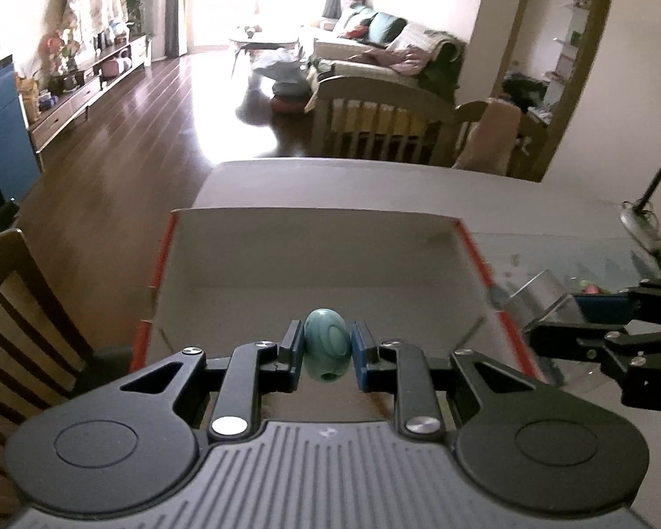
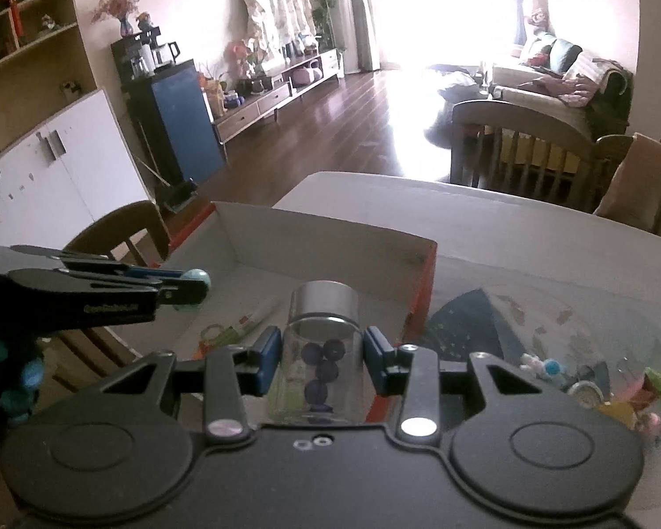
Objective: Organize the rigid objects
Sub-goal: 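Carry the teal ball and bead vial over the shoebox with both tools, then release the ball with the left tool while the right tool releases the vial into the box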
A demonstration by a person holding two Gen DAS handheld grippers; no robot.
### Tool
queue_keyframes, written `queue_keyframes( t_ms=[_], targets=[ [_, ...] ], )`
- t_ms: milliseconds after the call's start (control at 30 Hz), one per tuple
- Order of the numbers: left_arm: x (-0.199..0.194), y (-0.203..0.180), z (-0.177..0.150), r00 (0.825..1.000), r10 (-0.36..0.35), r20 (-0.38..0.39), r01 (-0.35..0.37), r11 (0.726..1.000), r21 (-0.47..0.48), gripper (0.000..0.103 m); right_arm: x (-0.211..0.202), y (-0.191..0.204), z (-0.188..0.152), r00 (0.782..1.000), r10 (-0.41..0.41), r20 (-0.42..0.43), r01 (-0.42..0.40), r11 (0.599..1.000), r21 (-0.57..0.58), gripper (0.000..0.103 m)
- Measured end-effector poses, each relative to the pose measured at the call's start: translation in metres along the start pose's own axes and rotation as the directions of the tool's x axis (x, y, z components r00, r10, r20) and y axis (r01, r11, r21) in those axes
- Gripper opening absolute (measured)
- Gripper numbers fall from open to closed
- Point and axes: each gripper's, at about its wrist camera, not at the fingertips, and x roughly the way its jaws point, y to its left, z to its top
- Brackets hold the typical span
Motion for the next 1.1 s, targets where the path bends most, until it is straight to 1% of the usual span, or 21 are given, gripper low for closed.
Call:
queue_keyframes(
  t_ms=[167, 267, 467, 600, 700, 833, 900, 967, 1100],
  targets=[
    [0.022, 0.022, 0.005, 0.999, 0.034, -0.031, -0.034, 0.999, 0.000, 0.023, 0.033, 0.006, 0.010, 0.999, -0.027, -0.035, 0.026, 0.999, -0.024, 0.040],
    [0.041, 0.030, 0.008, 0.997, 0.046, -0.056, -0.045, 0.999, 0.008, 0.023, 0.053, 0.009, 0.017, 0.998, -0.047, -0.052, 0.046, 0.998, -0.036, 0.040],
    [0.073, 0.028, 0.014, 0.994, 0.050, -0.096, -0.047, 0.998, 0.036, 0.023, 0.090, 0.007, 0.023, 0.992, -0.090, -0.092, 0.086, 0.995, -0.049, 0.040],
    [0.092, 0.026, 0.017, 0.989, 0.068, -0.128, -0.059, 0.996, 0.070, 0.023, 0.109, 0.006, 0.025, 0.987, -0.105, -0.119, 0.097, 0.993, -0.065, 0.040],
    [0.106, 0.028, 0.019, 0.984, 0.089, -0.157, -0.074, 0.992, 0.098, 0.023, 0.122, 0.005, 0.025, 0.984, -0.112, -0.141, 0.103, 0.992, -0.072, 0.040],
    [0.124, 0.033, 0.018, 0.971, 0.106, -0.216, -0.087, 0.992, 0.094, 0.022, 0.135, 0.008, 0.024, 0.978, -0.132, -0.164, 0.120, 0.989, -0.083, 0.040],
    [0.129, 0.036, 0.015, 0.965, 0.115, -0.237, -0.094, 0.991, 0.100, 0.023, 0.137, 0.013, 0.023, 0.978, -0.122, -0.169, 0.106, 0.989, -0.101, 0.040],
    [0.132, 0.035, 0.014, 0.960, 0.113, -0.257, -0.089, 0.991, 0.103, 0.023, 0.140, 0.014, 0.022, 0.978, -0.111, -0.177, 0.096, 0.991, -0.091, 0.040],
    [0.138, 0.035, 0.011, 0.949, 0.114, -0.294, -0.084, 0.990, 0.112, 0.023, 0.148, 0.020, 0.017, 0.968, -0.120, -0.222, 0.098, 0.989, -0.108, 0.040]
  ],
)
